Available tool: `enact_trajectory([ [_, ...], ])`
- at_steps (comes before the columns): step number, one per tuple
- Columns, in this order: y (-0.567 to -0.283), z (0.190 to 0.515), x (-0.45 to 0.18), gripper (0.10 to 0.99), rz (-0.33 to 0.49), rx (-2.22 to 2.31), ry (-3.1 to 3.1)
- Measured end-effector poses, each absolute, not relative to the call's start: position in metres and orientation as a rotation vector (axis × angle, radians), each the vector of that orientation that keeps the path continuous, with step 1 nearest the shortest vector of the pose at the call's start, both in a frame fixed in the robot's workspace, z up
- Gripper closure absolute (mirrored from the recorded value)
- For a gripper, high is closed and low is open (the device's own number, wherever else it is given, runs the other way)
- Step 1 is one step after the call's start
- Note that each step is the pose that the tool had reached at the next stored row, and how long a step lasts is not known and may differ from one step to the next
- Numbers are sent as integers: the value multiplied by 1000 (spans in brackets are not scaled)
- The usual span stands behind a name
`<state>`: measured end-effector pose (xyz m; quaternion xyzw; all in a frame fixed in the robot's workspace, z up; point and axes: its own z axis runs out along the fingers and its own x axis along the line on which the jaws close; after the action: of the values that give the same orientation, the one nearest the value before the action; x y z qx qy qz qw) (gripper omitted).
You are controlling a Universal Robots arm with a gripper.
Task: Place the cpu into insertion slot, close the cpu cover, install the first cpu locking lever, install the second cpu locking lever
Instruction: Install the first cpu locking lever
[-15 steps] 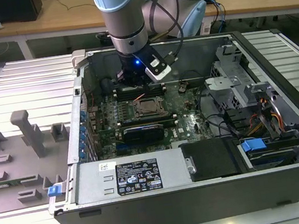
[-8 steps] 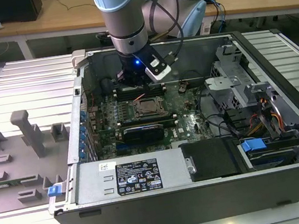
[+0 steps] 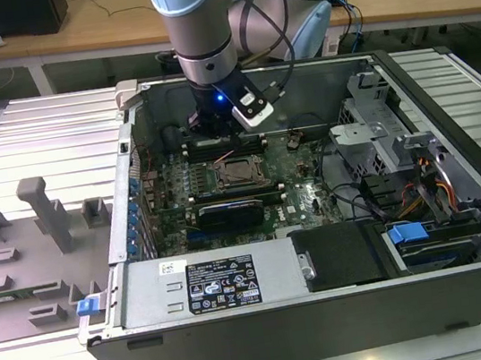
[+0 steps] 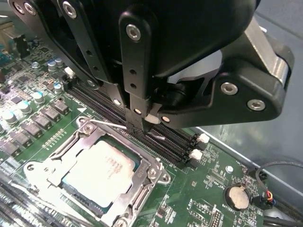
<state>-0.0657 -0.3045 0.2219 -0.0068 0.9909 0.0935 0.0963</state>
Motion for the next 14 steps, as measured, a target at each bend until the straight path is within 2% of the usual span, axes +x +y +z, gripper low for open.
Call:
enact_trajectory([
  [14, -298, 213, -64, 980, 228, 82, 2932],
])
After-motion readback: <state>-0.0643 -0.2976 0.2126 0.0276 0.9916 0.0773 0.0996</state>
